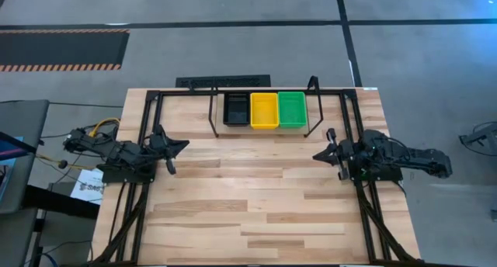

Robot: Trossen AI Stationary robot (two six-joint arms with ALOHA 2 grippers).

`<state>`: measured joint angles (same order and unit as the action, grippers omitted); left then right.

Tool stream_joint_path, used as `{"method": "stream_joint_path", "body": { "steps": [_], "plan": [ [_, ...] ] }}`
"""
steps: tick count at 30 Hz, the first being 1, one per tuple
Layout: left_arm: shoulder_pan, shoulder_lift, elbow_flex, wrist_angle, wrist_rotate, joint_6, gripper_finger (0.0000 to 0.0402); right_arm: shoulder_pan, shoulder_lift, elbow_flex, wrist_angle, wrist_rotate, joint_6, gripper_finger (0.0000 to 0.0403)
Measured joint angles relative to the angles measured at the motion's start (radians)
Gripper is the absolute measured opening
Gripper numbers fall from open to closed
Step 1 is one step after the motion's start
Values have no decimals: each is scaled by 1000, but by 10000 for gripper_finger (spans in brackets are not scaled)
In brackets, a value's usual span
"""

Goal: Stack baskets on shelf by color
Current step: Return to Home Position

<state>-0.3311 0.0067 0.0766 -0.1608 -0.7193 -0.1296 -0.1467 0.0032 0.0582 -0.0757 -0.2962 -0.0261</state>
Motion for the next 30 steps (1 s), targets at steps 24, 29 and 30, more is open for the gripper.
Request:
{"method": "stream_joint_path", "body": {
  "steps": [24,29,30],
  "plan": [
    [0,0,-1,0,87,253,0,11,0,0,-20,4,27,36],
    [0,0,-1,-1,86,265,0,11,0,-1,-16,5,27,36],
    [0,0,-1,-1,86,264,0,11,0,-1,-16,5,27,36]
  ]
}}
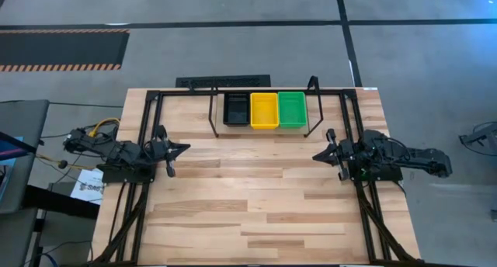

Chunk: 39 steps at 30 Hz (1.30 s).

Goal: Stack baskets on shelf by color
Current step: Return to Home Position

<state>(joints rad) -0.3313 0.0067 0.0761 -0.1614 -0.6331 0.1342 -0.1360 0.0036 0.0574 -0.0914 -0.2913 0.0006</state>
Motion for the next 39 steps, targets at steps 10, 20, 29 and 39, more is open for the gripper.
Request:
{"method": "stream_joint_path", "body": {
  "steps": [10,20,29,39],
  "plan": [
    [0,0,0,0,-1,-57,0,0,0,-1,1,1,0,36],
    [0,0,0,0,-2,-59,0,0,0,-1,2,2,0,36],
    [0,0,0,0,-2,-59,0,0,0,-1,2,2,0,36],
    [0,0,-1,0,-2,-59,0,0,0,-1,2,2,0,36]
  ]
}}
